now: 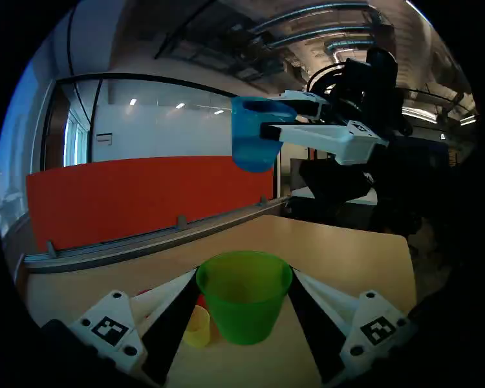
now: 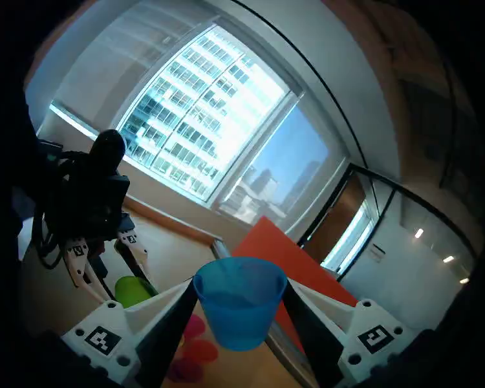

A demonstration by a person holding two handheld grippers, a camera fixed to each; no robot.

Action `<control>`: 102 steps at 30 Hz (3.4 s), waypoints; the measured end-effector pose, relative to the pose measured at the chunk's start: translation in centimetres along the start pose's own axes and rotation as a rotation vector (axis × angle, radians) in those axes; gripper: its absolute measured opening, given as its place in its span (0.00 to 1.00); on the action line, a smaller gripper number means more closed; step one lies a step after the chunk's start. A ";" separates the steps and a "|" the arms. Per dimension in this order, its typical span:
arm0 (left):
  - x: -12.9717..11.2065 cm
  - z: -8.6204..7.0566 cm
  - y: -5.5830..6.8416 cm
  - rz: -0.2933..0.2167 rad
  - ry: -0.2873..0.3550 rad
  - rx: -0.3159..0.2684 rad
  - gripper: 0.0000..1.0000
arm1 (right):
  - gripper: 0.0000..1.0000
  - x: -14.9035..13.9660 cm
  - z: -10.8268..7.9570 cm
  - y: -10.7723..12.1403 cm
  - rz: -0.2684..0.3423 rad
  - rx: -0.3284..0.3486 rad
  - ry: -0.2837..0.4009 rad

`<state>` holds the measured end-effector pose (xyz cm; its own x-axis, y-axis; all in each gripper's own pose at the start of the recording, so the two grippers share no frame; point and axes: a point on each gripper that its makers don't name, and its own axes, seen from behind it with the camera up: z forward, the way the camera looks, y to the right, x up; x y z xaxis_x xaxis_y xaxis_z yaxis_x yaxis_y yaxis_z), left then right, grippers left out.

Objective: Pour water

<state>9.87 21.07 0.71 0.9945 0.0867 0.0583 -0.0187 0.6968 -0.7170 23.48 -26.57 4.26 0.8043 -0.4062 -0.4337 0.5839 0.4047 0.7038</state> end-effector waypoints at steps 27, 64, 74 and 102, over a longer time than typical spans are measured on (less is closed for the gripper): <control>0.2 0.1 0.4 0.002 0.006 -0.007 0.89 | 0.92 1.9 3.6 2.7 -0.322 -0.014 -0.021; 0.4 0.2 1.0 0.003 0.012 -0.019 0.89 | 0.91 3.0 4.6 4.2 -0.524 -0.049 -0.031; 0.4 0.2 1.1 0.007 0.012 -0.022 0.89 | 0.91 3.2 4.7 4.3 -0.561 -0.050 -0.031; 0.6 0.2 1.0 0.007 0.013 -0.016 0.89 | 0.91 4.0 4.8 4.7 -0.679 -0.064 -0.036</control>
<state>10.44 21.95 0.14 0.9956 0.0822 0.0447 -0.0238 0.6845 -0.7286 28.91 -30.22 8.58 0.2540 -0.6135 -0.7477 0.9640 0.0978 0.2473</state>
